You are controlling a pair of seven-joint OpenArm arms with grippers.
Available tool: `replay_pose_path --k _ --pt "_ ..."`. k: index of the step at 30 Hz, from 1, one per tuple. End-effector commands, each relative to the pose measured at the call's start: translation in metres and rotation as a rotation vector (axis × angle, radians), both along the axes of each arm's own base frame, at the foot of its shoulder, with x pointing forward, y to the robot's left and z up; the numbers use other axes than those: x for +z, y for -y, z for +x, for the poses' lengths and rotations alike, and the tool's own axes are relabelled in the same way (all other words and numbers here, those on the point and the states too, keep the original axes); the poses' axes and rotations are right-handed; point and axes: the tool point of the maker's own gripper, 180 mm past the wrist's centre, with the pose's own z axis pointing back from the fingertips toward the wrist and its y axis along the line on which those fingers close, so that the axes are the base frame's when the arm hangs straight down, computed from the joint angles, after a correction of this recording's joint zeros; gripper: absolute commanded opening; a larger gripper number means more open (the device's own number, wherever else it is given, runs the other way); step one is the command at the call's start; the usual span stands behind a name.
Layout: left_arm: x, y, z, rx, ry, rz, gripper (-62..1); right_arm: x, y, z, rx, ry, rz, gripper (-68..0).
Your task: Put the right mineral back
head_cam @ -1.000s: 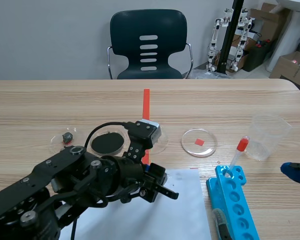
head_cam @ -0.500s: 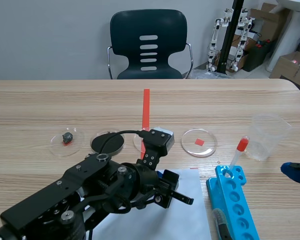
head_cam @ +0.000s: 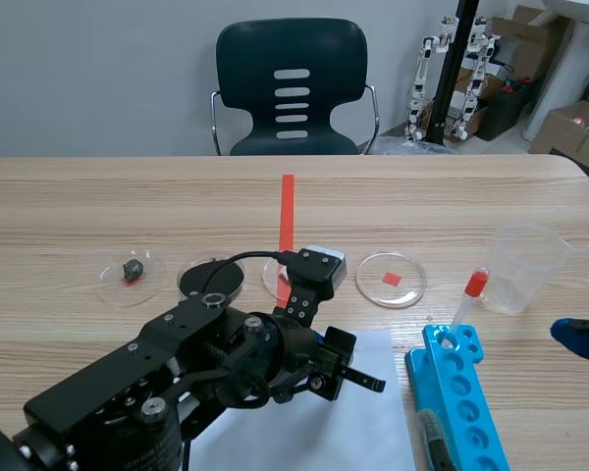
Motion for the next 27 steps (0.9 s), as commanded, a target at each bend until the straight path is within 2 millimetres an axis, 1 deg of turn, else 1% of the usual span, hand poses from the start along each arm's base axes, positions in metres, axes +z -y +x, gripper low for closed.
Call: replay_pose_path --k 1,2,4,12,14,19,20,24,27 --pt "0.003 0.0 0.004 0.003 0.017 0.005 -49.1 0.011 -0.003 0.005 0.006 0.04 0.015 0.4" --pt "0.003 0.0 0.005 0.003 0.019 0.004 -48.9 0.011 -0.003 0.005 0.006 0.04 0.015 0.4" --pt "0.004 0.0 0.005 0.004 0.023 0.003 -45.7 0.011 -0.003 0.005 0.006 0.04 0.015 0.4" --pt "0.005 0.0 0.007 0.007 0.032 -0.002 -24.8 0.011 -0.003 0.005 0.006 0.04 0.015 0.4" --pt "0.005 -0.001 0.007 0.008 0.038 -0.001 -18.7 0.011 -0.003 0.005 0.006 0.04 0.015 0.4" --pt "0.01 -0.007 0.009 0.012 0.067 -0.006 -0.7 0.011 -0.003 0.005 0.006 0.04 0.015 0.4" --pt "0.012 -0.007 0.01 0.011 0.073 -0.007 1.4 0.012 -0.003 0.005 0.006 0.041 0.016 0.4" --pt "0.023 -0.011 0.009 0.009 0.109 -0.016 1.4 0.011 -0.003 0.005 0.006 0.04 0.015 0.4" --pt "0.034 -0.013 0.008 0.007 0.152 -0.036 1.4 0.011 -0.003 0.005 0.006 0.04 0.015 0.4"
